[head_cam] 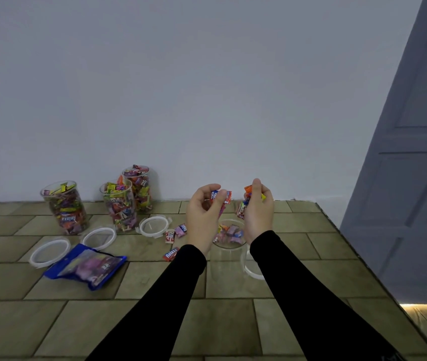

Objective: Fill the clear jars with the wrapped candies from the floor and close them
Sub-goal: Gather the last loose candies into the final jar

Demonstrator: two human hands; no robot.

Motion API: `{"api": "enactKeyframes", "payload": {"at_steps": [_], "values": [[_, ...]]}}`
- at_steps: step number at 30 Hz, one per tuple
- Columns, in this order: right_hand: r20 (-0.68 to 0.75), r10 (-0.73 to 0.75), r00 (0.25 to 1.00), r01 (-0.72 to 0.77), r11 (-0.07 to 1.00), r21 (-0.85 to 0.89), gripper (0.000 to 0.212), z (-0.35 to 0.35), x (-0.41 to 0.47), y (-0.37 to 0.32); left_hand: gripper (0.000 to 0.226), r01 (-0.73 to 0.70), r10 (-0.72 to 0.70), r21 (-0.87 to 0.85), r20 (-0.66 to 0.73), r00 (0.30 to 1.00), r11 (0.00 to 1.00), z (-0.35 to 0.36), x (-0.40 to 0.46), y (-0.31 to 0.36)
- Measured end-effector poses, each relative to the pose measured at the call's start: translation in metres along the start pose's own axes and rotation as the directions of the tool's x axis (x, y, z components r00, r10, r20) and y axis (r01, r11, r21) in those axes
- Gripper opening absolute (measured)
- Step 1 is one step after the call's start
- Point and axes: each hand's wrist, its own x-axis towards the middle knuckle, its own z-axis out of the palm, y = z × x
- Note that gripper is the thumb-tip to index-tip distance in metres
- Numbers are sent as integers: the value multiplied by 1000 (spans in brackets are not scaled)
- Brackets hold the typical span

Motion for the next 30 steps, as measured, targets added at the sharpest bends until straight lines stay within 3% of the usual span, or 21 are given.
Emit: {"api": "enactKeyframes", "payload": {"at_steps": [9, 16, 30], "values": [[-34, 38, 999, -38, 999, 16, 33, 1, 0, 6, 15, -42, 41, 114, 17, 999, 993, -2, 2, -6], [-30, 40, 999, -40, 999, 14, 32, -2, 1, 9, 27, 1, -5, 40, 105, 994, 999, 0, -3, -3], [-1, 37, 999, -37, 999, 1, 30, 0, 1, 10, 22, 60, -60, 28, 32, 998, 998, 1, -5, 0]]}}
